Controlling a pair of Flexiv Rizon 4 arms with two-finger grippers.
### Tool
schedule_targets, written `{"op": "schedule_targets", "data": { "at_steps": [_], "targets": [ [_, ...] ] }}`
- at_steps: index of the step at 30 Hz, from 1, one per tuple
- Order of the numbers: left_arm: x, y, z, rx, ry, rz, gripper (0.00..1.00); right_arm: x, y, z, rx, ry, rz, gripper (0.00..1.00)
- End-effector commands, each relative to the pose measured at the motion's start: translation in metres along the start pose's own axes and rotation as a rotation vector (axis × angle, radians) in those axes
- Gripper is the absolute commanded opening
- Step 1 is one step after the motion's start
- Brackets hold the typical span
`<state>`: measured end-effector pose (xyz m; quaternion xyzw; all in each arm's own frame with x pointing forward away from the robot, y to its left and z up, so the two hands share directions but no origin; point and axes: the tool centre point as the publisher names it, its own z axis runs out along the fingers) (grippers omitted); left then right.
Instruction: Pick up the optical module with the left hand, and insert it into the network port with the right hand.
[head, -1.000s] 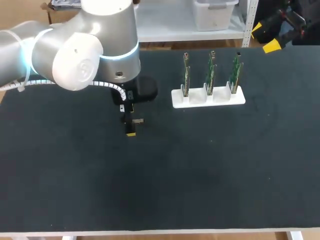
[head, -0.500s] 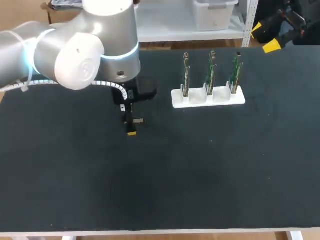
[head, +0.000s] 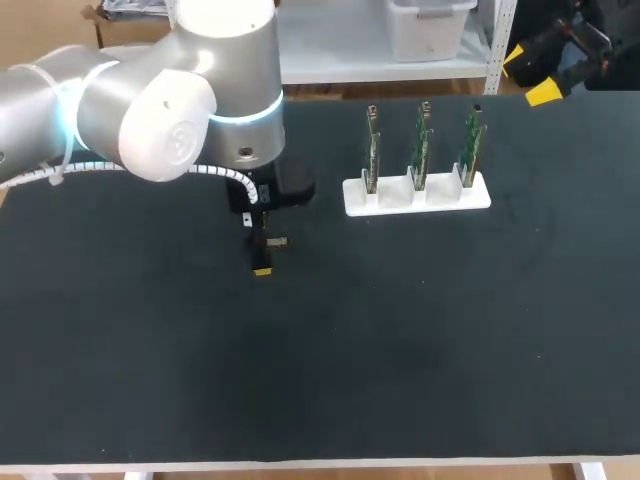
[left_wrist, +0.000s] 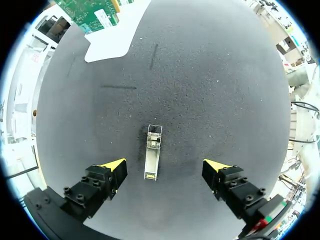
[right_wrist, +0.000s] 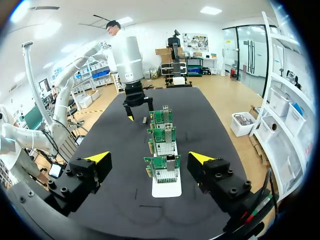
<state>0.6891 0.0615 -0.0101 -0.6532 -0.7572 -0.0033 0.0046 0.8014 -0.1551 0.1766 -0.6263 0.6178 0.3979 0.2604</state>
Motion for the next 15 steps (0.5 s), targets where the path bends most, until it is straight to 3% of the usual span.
{"op": "schedule_targets", "data": {
  "at_steps": [1,15],
  "targets": [
    [-0.0027,0.0026,0.0017,0.004,0.021,0.02,1.0,-0.0006,-0.0074,-0.0028,-0.601,0.001,0.0,1.0],
    [0.0006,0.0017,0.0047,0.006,0.047,0.013,1.0,-0.0006,-0.0074,-0.0028,-0.601,0.001,0.0,1.0]
  ]
}}
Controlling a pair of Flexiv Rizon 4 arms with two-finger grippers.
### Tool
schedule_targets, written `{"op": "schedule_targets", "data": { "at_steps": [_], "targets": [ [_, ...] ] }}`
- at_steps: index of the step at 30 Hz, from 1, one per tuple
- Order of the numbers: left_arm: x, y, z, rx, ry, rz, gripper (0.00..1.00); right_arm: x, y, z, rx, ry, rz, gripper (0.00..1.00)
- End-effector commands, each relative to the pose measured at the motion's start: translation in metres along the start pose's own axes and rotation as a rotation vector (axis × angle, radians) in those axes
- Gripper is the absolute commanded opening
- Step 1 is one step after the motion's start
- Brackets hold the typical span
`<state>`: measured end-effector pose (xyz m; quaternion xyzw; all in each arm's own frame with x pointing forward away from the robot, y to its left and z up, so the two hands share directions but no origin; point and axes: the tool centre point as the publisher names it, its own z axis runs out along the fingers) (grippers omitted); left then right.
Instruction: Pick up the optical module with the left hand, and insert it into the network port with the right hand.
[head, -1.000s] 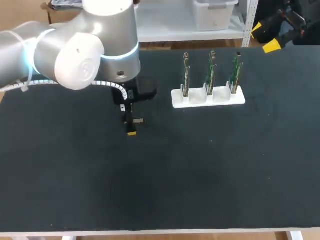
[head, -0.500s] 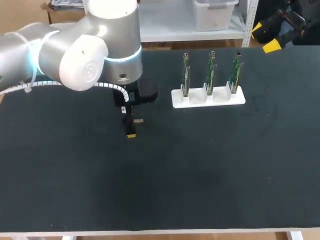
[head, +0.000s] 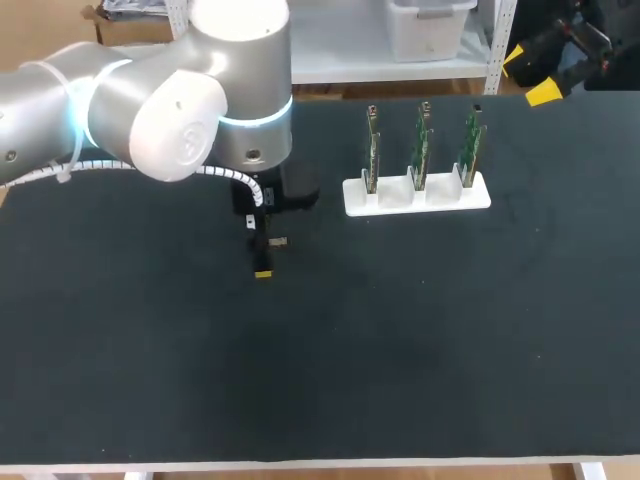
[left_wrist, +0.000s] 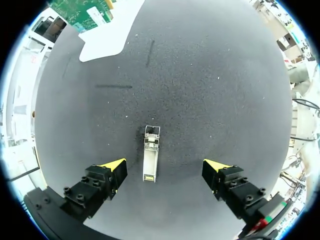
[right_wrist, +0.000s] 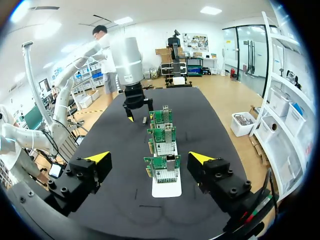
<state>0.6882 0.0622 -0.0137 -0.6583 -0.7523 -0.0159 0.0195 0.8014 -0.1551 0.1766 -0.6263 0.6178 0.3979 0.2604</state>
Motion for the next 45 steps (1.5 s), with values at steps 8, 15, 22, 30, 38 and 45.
{"op": "schedule_targets", "data": {
  "at_steps": [8,15,22,30,38,45],
  "targets": [
    [0.003,0.002,0.001,0.01,0.02,-0.008,1.0,-0.001,-0.007,-0.003,-0.601,0.001,0.0,1.0],
    [0.001,0.003,0.002,0.015,0.015,-0.001,0.49,-0.001,-0.007,-0.003,-0.601,0.001,0.0,1.0],
    [0.0,0.003,0.003,0.018,0.017,0.004,0.0,-0.001,-0.007,-0.003,-0.601,0.001,0.0,1.0],
    [0.001,0.004,0.002,0.016,0.013,0.008,0.0,-0.001,-0.007,-0.003,-0.601,0.001,0.0,1.0],
    [-0.004,0.003,-0.002,0.008,-0.004,0.011,0.0,-0.001,-0.007,-0.003,-0.601,0.001,0.0,1.0],
    [-0.016,0.017,-0.028,-0.044,-0.144,-0.045,0.0,-0.001,-0.007,-0.003,-0.601,0.001,0.0,1.0]
  ]
}}
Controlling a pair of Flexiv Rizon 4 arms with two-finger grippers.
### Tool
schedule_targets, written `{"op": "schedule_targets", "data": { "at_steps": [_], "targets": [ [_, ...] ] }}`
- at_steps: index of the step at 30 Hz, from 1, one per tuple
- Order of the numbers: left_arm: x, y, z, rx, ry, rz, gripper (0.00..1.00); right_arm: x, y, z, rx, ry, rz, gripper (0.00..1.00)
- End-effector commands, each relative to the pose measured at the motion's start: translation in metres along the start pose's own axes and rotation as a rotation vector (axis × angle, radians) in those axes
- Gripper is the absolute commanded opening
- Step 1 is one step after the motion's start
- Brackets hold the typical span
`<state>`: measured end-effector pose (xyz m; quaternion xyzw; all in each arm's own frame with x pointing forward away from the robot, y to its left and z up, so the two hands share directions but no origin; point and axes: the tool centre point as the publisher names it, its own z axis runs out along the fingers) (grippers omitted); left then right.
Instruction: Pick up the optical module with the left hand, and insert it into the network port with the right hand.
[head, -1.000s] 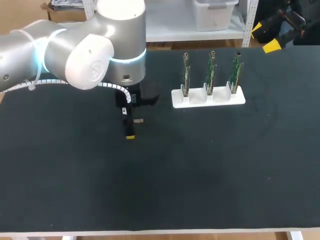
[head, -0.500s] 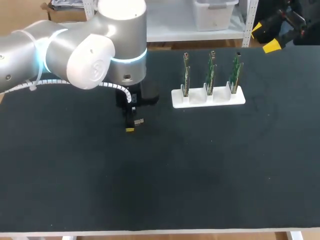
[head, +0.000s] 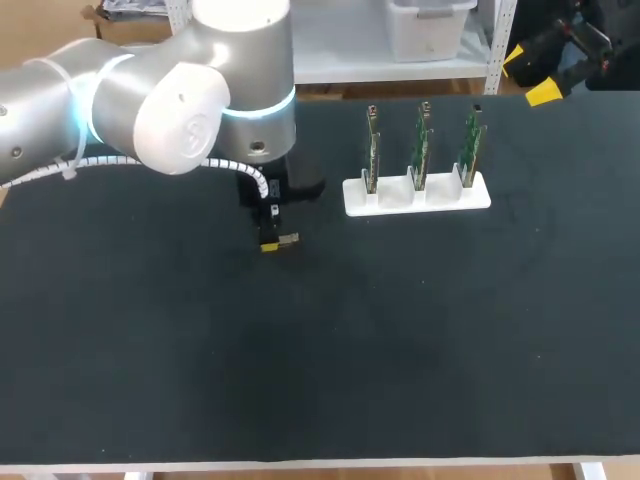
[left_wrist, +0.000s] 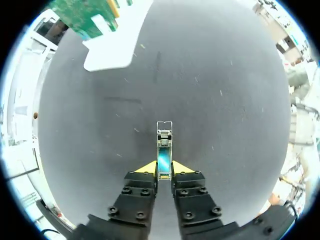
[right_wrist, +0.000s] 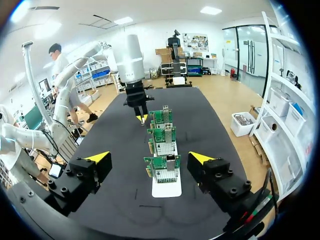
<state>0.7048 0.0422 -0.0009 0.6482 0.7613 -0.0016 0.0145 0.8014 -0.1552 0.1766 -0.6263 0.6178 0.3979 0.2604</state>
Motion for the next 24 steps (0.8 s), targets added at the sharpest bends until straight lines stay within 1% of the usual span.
{"op": "schedule_targets", "data": {
  "at_steps": [1,6,10,12,14,16,19,22,24],
  "targets": [
    [0.0,0.008,-0.021,-0.041,-0.097,-0.026,0.0,-0.001,-0.007,-0.003,-0.601,0.001,0.0,1.0],
    [-0.012,0.022,-0.046,-0.111,-0.172,-0.031,0.0,-0.001,-0.007,-0.003,-0.601,0.001,0.0,1.0],
    [-0.013,0.033,-0.061,-0.141,-0.252,-0.07,0.0,-0.001,-0.007,-0.003,-0.601,0.001,0.0,1.0],
    [-0.014,0.039,-0.069,-0.146,-0.311,-0.095,0.0,-0.001,-0.007,-0.003,-0.601,0.001,0.0,1.0],
    [-0.015,0.045,-0.078,-0.146,-0.392,-0.127,0.0,-0.001,-0.007,-0.003,-0.601,0.001,0.0,1.0],
    [-0.017,0.053,-0.089,-0.137,-0.512,-0.167,0.0,-0.001,-0.007,-0.003,-0.601,0.001,0.0,1.0],
    [-0.026,0.065,-0.106,-0.128,-0.676,-0.198,0.0,-0.001,-0.007,-0.003,-0.601,0.001,0.0,1.0],
    [-0.038,0.078,-0.123,-0.127,-0.811,-0.199,0.0,-0.001,-0.007,-0.003,-0.601,0.001,0.0,1.0],
    [-0.047,0.085,-0.133,-0.135,-0.866,-0.183,0.0,-0.001,-0.007,-0.003,-0.601,0.001,0.0,1.0]
  ]
}}
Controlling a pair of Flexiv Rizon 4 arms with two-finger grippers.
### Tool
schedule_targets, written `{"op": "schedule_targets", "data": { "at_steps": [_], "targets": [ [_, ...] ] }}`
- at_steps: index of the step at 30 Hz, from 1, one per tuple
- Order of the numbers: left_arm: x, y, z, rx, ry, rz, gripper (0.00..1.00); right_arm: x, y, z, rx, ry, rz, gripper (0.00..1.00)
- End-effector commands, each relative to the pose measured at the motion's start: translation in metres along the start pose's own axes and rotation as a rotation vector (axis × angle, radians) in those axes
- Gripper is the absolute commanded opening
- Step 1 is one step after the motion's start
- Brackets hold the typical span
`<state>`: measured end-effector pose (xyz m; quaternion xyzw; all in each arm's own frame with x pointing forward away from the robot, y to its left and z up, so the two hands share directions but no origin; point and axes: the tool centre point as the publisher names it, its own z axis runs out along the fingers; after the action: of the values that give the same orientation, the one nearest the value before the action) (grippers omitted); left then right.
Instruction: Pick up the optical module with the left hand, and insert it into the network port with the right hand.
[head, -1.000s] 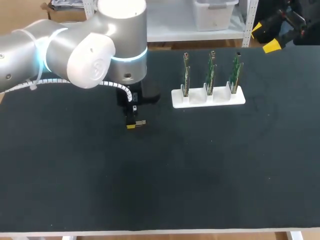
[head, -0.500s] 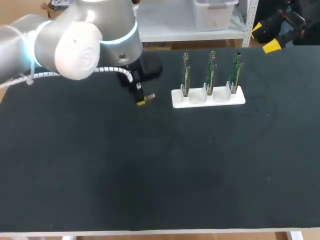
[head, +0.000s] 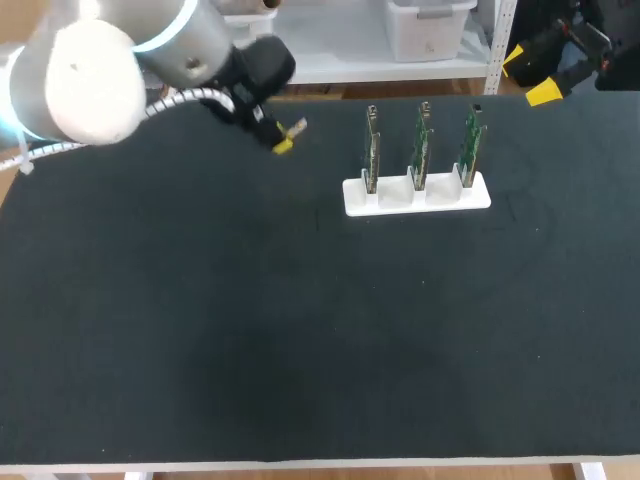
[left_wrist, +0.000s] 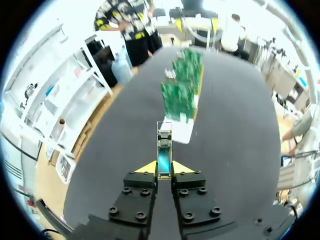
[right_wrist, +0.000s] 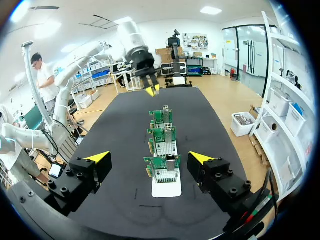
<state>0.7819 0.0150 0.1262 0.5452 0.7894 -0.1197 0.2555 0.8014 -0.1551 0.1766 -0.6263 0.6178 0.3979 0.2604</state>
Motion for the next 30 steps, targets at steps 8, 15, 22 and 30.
{"op": "schedule_targets", "data": {
  "at_steps": [8,15,22,30],
  "targets": [
    [-0.055,0.02,-0.008,0.107,-0.557,0.007,0.0,-0.001,-0.007,-0.003,-0.601,0.001,0.0,1.0],
    [-0.088,0.017,-0.004,0.197,-0.717,0.006,0.0,-0.001,-0.007,-0.003,-0.601,0.001,0.0,1.0],
    [-0.124,0.013,-0.004,0.245,-0.821,0.054,0.0,-0.001,-0.007,-0.003,-0.601,0.001,0.0,1.0],
    [-0.161,0.006,0.002,0.306,-0.903,0.1,0.0,-0.001,-0.007,-0.003,-0.601,0.001,0.0,1.0]
  ]
}}
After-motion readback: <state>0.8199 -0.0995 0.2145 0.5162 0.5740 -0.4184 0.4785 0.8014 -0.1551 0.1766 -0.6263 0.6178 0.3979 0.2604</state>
